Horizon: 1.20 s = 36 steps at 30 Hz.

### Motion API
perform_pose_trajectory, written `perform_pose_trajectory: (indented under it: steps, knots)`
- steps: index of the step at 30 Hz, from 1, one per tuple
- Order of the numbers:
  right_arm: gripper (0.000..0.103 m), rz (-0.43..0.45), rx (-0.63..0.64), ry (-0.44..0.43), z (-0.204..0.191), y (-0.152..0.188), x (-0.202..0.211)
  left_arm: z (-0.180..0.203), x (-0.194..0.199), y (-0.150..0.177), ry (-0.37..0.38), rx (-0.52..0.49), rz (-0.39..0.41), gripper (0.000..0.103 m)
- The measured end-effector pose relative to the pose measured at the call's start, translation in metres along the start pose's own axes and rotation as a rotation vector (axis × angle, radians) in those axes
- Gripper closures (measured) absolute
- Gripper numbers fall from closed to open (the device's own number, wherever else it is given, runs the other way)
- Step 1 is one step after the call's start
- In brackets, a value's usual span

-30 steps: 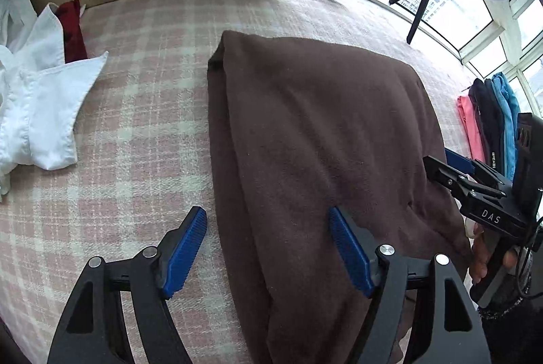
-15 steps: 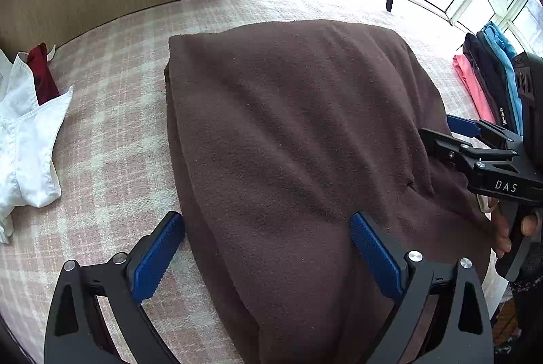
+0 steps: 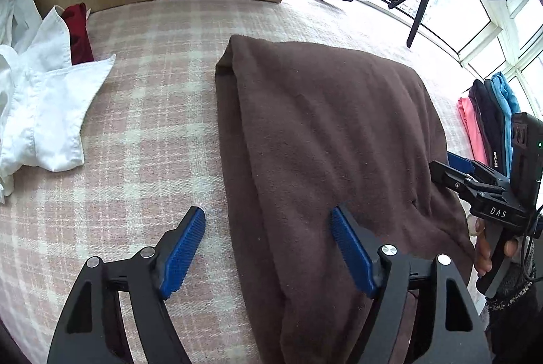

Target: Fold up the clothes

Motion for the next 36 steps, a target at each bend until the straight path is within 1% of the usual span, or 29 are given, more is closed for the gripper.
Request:
perform_pose_trajectory:
  steps: [2, 3, 4, 5, 6, 7, 8, 9, 10, 11, 13, 14, 16, 17, 19, 22, 24, 25, 29, 31, 34, 36]
  knots:
    - [0.016, -0.001, 0.029, -0.002, -0.003, 0.0, -0.002, 0.01, -0.002, 0.001, 0.005, -0.039, -0.009, 0.028]
    - [0.016, -0.003, 0.043, -0.007, -0.005, 0.0, -0.002, 0.014, -0.003, 0.002, 0.007, -0.059, -0.013, 0.03]
    - [0.016, -0.008, 0.057, -0.014, -0.006, 0.0, -0.003, 0.019, -0.004, 0.003, 0.01, -0.078, -0.017, 0.034]
    - [0.017, -0.015, 0.07, -0.027, -0.008, 0.0, -0.003, 0.024, -0.005, 0.004, 0.012, -0.098, -0.022, 0.034]
    - [0.018, -0.022, 0.079, -0.045, -0.01, 0.0, -0.003, 0.026, -0.006, 0.004, 0.016, -0.108, -0.014, 0.037]
    - [0.025, -0.025, 0.091, -0.064, -0.013, 0.001, -0.003, 0.029, -0.006, 0.005, 0.019, -0.118, -0.007, 0.042]
    - [0.035, -0.024, 0.099, -0.086, -0.015, 0.002, -0.003, 0.031, -0.007, 0.006, 0.023, -0.128, 0.0, 0.046]
    - [0.041, -0.023, 0.102, -0.109, -0.017, 0.003, -0.003, 0.031, -0.006, 0.007, 0.036, -0.127, 0.009, 0.053]
    - [0.048, -0.022, 0.098, -0.13, -0.018, 0.003, -0.003, 0.029, -0.006, 0.007, 0.065, -0.116, 0.015, 0.061]
    - [0.056, -0.021, 0.085, -0.152, -0.017, 0.003, -0.003, 0.027, -0.007, 0.007, 0.082, -0.1, 0.022, 0.062]
    - [0.063, -0.019, 0.036, -0.188, -0.012, 0.004, -0.003, 0.027, -0.006, 0.009, 0.104, -0.081, 0.038, 0.069]
    - [0.067, -0.014, 0.014, -0.2, -0.011, 0.004, -0.003, 0.028, -0.006, 0.009, 0.11, -0.078, 0.046, 0.07]
    - [0.072, -0.006, -0.016, -0.216, -0.012, 0.005, -0.002, 0.031, -0.005, 0.011, 0.121, -0.072, 0.062, 0.077]
    - [0.073, -0.001, -0.026, -0.219, -0.014, 0.006, 0.0, 0.033, -0.004, 0.012, 0.126, -0.069, 0.07, 0.077]
    - [0.076, 0.009, -0.046, -0.231, -0.02, 0.009, 0.005, 0.043, 0.003, 0.011, 0.171, -0.07, 0.094, 0.079]
    - [0.077, 0.031, -0.074, -0.281, -0.033, 0.01, 0.02, 0.06, 0.015, 0.009, 0.236, -0.071, 0.129, 0.08]
    - [0.077, 0.052, -0.07, -0.289, -0.044, 0.01, 0.035, 0.065, 0.032, 0.004, 0.249, -0.096, 0.148, 0.08]
    - [0.078, 0.063, -0.067, -0.291, -0.05, 0.01, 0.043, 0.068, 0.054, 0.018, 0.26, -0.121, 0.163, 0.081]
    - [0.078, 0.123, -0.05, -0.265, -0.061, 0.013, 0.091, 0.102, 0.096, 0.009, 0.328, -0.185, 0.214, 0.081]
    - [0.078, 0.167, -0.052, -0.251, -0.056, 0.016, 0.122, 0.129, 0.113, -0.002, 0.361, -0.231, 0.236, 0.08]
    - [0.078, 0.229, -0.06, -0.217, -0.04, 0.02, 0.168, 0.166, 0.129, -0.001, 0.401, -0.314, 0.261, 0.08]
    - [0.078, 0.271, -0.059, -0.178, -0.024, 0.025, 0.2, 0.198, 0.139, -0.001, 0.428, -0.372, 0.274, 0.08]
Point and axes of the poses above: each gripper's, at about its wrist camera, not at the fingertips, and x roughly against the way its jaws point, z to its right, y to its underside, the point moved 2 cm from there along -x, roughly the way its jaws point, and after that the axes turned 3 degrees about -x, right-handed, at the moved point
